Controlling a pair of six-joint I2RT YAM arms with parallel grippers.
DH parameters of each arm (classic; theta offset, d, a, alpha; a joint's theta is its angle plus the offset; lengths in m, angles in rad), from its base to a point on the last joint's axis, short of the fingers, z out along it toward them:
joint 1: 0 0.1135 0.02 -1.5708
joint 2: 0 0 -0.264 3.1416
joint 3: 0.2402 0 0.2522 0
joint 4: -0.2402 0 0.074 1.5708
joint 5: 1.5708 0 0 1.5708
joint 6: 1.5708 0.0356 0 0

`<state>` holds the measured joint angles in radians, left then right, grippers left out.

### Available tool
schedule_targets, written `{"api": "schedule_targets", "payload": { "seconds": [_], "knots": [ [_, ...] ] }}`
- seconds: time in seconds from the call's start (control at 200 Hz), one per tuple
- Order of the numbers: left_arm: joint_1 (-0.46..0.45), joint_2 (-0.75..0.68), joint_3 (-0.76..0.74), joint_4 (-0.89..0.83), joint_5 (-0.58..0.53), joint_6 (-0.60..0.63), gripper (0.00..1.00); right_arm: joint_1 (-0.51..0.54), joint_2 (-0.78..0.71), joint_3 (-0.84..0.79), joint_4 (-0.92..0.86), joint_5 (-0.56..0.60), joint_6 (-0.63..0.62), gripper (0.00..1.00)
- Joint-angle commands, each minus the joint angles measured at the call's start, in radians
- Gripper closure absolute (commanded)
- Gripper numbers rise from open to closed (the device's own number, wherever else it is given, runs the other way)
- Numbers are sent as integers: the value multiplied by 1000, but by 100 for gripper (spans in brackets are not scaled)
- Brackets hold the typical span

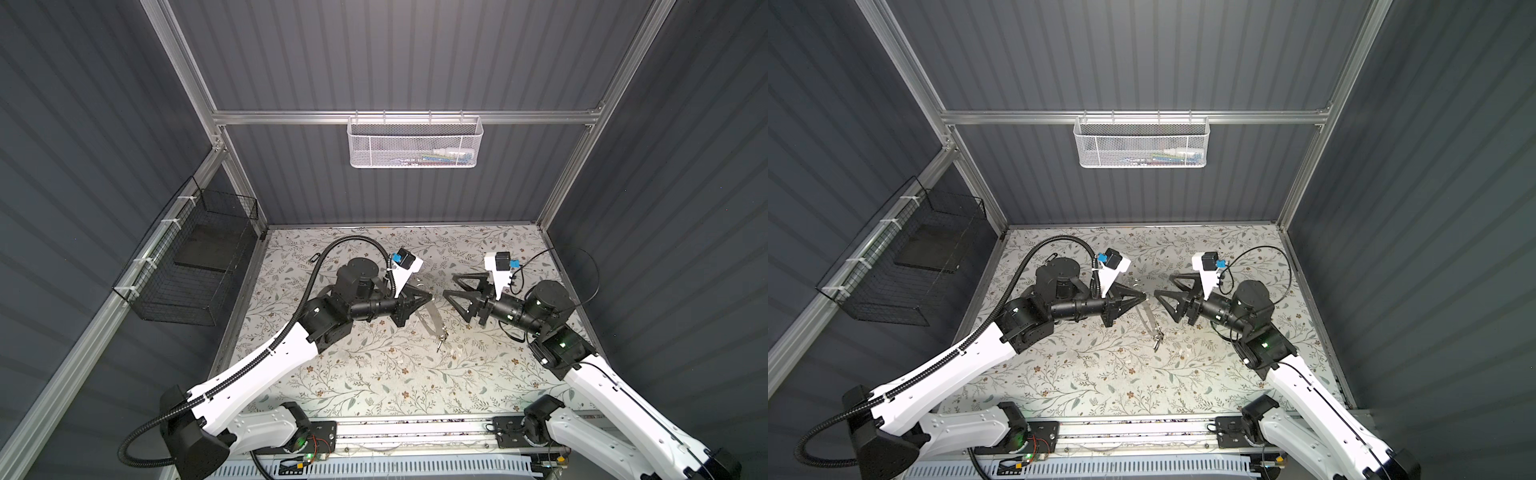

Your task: Put the keys on the keyring

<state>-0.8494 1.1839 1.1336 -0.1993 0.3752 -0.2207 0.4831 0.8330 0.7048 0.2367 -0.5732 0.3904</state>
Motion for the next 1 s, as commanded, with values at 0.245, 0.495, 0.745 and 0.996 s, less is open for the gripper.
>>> {"api": "schedule_targets", "payload": {
  "seconds": [0.245, 0.495, 0.745, 0.996],
  "knots": [
    [63, 32, 69, -115, -316, 41, 100, -6, -10, 7, -65, 119, 2, 1],
    [273, 146, 145, -153, -511, 23, 100, -7, -45, -26, -72, 141, -18, 1],
    [463, 340, 246, -126, -697, 24, 100, -7, -80, -69, -62, 149, -25, 1],
    [642, 602, 432, -95, -746, 6, 100, -6, -99, -104, -56, 135, -21, 1]
  ]
}}
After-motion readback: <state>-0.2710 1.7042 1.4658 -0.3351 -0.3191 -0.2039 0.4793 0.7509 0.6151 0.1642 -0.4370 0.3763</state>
